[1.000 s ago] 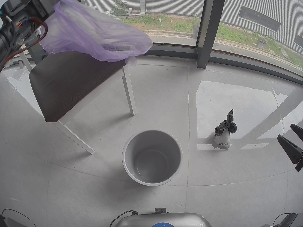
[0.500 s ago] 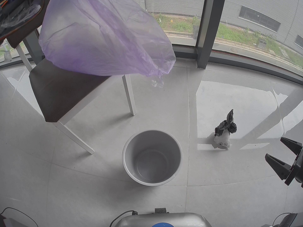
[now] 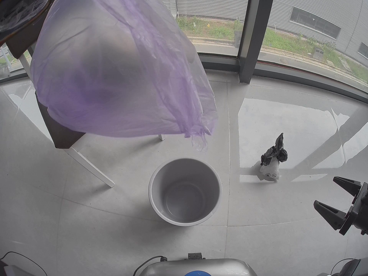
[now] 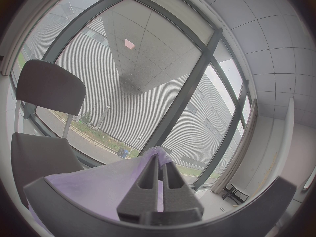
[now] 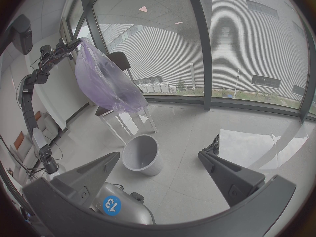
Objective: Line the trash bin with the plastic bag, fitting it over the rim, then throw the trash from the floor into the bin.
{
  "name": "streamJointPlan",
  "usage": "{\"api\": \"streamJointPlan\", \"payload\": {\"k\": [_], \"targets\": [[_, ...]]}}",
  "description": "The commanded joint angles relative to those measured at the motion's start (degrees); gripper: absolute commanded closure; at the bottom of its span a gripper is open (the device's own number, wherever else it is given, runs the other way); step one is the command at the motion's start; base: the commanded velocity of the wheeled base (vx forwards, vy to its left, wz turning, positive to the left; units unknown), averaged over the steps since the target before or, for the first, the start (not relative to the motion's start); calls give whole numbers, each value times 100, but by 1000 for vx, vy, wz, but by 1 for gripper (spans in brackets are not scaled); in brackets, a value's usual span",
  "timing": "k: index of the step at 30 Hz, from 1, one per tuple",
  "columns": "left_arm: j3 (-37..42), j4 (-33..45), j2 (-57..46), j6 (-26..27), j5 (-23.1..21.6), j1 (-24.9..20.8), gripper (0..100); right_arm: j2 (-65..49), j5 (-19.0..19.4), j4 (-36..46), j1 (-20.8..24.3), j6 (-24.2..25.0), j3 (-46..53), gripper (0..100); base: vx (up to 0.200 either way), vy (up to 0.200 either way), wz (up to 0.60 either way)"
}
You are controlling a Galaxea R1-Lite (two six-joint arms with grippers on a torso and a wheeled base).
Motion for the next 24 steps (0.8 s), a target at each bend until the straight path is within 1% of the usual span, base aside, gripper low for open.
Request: {"api": "streamJointPlan", "payload": {"k": [1,7,12,13,18,20,21,22,23,24], "targets": [[16,-1,-19,-2,8,-98,100,34,-1,-6,19,-5,53,0,0,0,0],[60,-9,-28,-11,-1,-186,100,174,-10,-58,54,48,62,0,0,0,0],[104,-1,-19,7,-45,-256,100,236,-195,-129,80,83,36,0,0,0,0],[113,-1,-28,60,-80,-335,100,236,-274,-155,142,135,9,0,0,0,0],[289,-9,-72,253,-97,-414,100,403,-520,-208,291,628,-421,0,0,0,0],[430,-18,-89,315,-106,-458,100,710,-871,-208,335,1120,-922,0,0,0,0],[438,-27,-89,315,-106,-467,100,754,-924,-208,353,1217,-1019,0,0,0,0],[491,-97,-89,323,-115,-467,100,939,-1047,-182,467,1594,-1327,0,0,0,0],[517,-150,-89,332,-124,-467,100,1018,-1091,-146,546,1788,-1458,0,0,0,0],[517,-159,-89,332,-124,-467,100,1027,-1091,-138,564,1805,-1476,0,0,0,0]]}}
